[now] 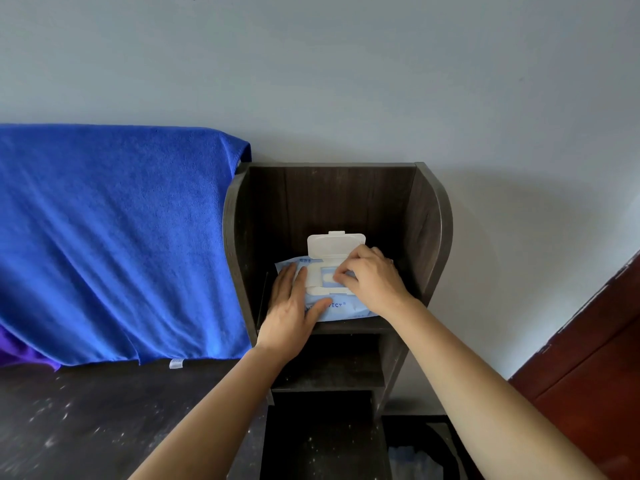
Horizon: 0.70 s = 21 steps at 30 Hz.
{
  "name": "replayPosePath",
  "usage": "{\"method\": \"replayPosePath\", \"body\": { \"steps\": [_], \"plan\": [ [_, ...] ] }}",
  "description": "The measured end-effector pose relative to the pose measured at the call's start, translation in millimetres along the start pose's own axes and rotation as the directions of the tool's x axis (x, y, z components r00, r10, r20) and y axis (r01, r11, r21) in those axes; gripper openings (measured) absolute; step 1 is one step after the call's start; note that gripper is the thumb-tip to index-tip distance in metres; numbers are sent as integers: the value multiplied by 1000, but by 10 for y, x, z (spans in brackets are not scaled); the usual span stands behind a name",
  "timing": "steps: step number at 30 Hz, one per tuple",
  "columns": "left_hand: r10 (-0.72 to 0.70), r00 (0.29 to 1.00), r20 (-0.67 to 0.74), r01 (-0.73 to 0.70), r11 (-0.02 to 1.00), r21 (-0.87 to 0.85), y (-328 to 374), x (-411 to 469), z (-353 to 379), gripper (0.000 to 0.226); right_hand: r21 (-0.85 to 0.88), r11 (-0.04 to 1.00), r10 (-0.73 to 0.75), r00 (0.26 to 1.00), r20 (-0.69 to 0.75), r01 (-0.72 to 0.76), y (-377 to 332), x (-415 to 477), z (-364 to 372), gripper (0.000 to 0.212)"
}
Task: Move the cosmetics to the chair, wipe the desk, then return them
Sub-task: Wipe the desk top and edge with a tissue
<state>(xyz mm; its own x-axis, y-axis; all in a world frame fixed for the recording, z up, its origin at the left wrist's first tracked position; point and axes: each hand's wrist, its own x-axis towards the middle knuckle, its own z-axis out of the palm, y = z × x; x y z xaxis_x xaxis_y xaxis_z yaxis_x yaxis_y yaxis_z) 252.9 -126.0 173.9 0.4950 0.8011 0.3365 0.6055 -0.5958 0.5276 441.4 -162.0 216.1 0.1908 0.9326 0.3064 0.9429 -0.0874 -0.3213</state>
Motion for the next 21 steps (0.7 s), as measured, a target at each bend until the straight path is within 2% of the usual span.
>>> {"method": "replayPosePath", "body": {
  "steps": [4,16,21],
  "plan": [
    [2,1000,-5,-2,1000,-13,3,-2,5,75,3,999,-38,998,53,38,10,35,-78,24],
    [3,1000,-16,-4,1000,-22,22,-9,-13,76,-189,958,-221,975,3,218,-34,65,-81,22],
    [0,1000,-16,0,1000,-26,18,-13,-11,76,-99,960,-256,965,60,261,4,41,-193,21]
  ]
}}
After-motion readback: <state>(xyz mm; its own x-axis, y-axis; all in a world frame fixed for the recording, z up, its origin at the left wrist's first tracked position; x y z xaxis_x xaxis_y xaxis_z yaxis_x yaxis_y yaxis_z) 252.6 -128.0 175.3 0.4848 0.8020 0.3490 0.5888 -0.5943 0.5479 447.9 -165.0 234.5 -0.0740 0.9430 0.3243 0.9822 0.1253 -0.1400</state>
